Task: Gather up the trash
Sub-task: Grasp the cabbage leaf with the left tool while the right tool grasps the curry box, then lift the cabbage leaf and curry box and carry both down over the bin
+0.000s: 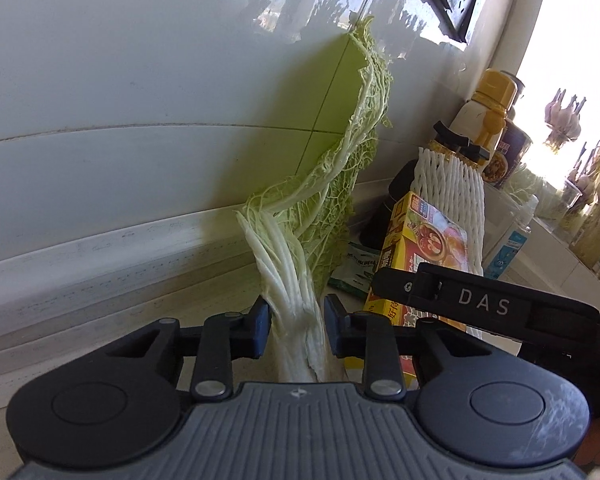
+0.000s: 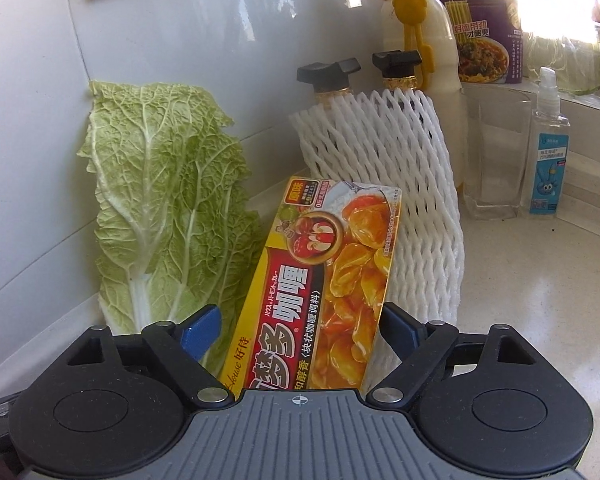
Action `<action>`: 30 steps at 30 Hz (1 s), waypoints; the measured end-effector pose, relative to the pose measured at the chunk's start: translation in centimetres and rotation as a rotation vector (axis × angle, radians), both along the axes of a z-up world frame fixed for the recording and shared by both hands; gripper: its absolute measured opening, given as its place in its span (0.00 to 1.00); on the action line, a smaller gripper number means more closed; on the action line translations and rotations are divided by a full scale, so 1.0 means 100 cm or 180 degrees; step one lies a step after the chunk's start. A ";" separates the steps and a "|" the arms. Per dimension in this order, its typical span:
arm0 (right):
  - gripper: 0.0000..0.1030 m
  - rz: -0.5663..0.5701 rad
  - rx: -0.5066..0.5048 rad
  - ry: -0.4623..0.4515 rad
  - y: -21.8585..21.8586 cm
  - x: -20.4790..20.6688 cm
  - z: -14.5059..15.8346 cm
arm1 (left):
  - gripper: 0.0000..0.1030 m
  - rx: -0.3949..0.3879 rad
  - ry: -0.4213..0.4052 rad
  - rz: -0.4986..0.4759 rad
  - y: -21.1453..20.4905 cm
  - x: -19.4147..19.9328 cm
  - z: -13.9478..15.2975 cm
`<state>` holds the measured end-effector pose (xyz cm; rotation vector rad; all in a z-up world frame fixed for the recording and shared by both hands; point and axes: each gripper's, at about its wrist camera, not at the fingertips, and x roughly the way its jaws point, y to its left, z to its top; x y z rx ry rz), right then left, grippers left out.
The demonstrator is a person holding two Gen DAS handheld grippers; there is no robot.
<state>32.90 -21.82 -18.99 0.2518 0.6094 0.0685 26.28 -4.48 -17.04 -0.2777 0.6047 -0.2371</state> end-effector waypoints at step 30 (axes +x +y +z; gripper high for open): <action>0.71 -0.0082 0.0285 0.0013 -0.019 -0.041 0.034 | 0.06 0.0247 -0.0142 -0.0299 -0.008 -0.037 0.043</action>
